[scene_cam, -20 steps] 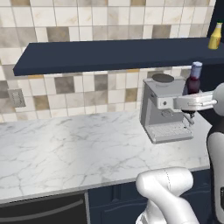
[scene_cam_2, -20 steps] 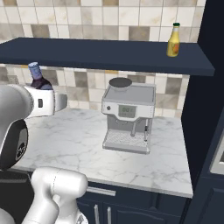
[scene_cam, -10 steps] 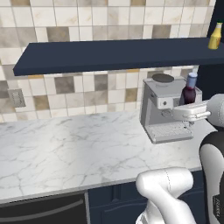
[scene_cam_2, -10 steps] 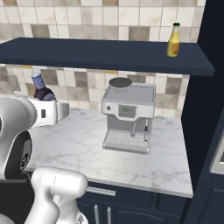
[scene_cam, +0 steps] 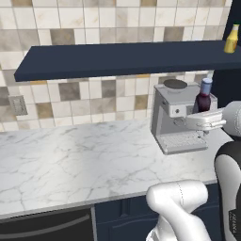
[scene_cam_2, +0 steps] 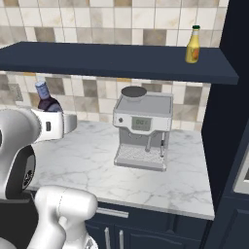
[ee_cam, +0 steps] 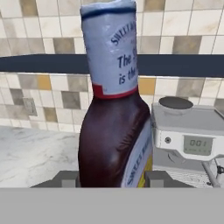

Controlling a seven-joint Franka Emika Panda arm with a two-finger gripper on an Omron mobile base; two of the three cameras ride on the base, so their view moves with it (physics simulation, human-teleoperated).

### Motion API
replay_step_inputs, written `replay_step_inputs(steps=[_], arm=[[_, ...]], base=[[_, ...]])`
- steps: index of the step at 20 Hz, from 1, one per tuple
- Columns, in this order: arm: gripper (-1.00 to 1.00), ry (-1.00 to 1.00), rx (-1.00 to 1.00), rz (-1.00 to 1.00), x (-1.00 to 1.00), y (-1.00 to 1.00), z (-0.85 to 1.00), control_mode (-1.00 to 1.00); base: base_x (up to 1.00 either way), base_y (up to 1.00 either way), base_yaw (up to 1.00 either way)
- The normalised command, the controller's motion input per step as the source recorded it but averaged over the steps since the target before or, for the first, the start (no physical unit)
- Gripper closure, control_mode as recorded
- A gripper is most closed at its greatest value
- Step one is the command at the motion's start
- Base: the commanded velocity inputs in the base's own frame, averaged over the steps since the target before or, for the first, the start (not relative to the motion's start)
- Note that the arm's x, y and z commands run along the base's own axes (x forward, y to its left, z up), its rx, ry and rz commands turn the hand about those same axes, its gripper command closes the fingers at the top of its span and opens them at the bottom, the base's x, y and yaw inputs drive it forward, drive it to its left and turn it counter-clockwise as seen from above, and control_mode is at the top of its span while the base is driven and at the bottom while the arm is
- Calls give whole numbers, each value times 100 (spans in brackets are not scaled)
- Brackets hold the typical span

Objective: Take 2 condiments from the cabinet and move them on the counter near the stove.Make sure the condiments are lined up with each other, next to each other.

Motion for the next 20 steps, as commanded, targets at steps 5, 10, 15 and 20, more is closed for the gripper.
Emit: replay_step_inputs(steps=[5,10,15,20], arm=[[100,0,0,0,-1,0,0,100],[100,0,0,0,0,0,0,100],[100,0,0,0,0,0,0,100],[100,0,0,0,0,0,0,100]], base=[[-48,3,3],[-94,45,39],[-37,77,73],[-20,68,83]])
